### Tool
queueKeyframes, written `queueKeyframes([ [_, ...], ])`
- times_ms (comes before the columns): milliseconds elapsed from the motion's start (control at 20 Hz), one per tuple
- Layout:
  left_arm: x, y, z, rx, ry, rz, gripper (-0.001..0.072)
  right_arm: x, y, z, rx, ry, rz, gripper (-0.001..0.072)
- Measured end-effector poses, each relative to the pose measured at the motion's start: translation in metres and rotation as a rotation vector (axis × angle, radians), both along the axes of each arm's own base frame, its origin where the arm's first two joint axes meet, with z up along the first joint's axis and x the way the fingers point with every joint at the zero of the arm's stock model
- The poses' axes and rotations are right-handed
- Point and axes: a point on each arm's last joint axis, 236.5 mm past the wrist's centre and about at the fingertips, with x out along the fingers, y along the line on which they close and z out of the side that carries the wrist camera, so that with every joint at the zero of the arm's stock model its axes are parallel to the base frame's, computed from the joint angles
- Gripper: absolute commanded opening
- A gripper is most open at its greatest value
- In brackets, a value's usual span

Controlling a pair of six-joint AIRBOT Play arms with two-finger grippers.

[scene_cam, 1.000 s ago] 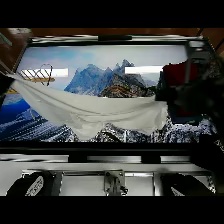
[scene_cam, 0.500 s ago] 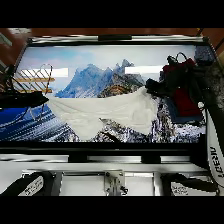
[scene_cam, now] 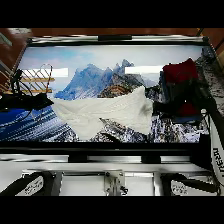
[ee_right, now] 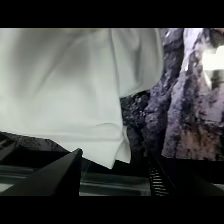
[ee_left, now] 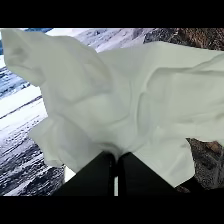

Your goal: Fold the shirts.

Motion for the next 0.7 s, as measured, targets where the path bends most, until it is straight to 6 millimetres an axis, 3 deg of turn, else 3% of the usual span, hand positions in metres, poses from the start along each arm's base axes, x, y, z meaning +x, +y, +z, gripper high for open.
queueKeyframes([
  [150,-0.004,-0.002,-0.001,-0.004,0.014,-0.013,0.0040,-0.010,0.011,-0.023,0.049,0.007,-0.034,0.0483],
  [400,-0.006,-0.003,-0.002,-0.006,0.020,-0.020,0.0039,-0.009,0.017,-0.039,0.079,-0.003,-0.081,0.0483],
  [450,-0.006,-0.003,-0.002,-0.006,0.021,-0.021,0.0039,-0.009,0.018,-0.042,0.082,0.004,-0.086,0.0381],
  [550,-0.006,-0.003,-0.002,-0.006,0.021,-0.021,0.0039,-0.010,0.021,-0.046,0.094,0.014,-0.101,0.0093],
  [600,-0.006,-0.003,-0.002,-0.006,0.022,-0.022,0.0039,-0.008,0.022,-0.046,0.101,0.014,-0.111,0.0056],
  [700,-0.006,-0.004,-0.002,-0.002,0.018,-0.029,0.0039,-0.007,0.024,-0.043,0.112,0.006,-0.116,0.0056],
])
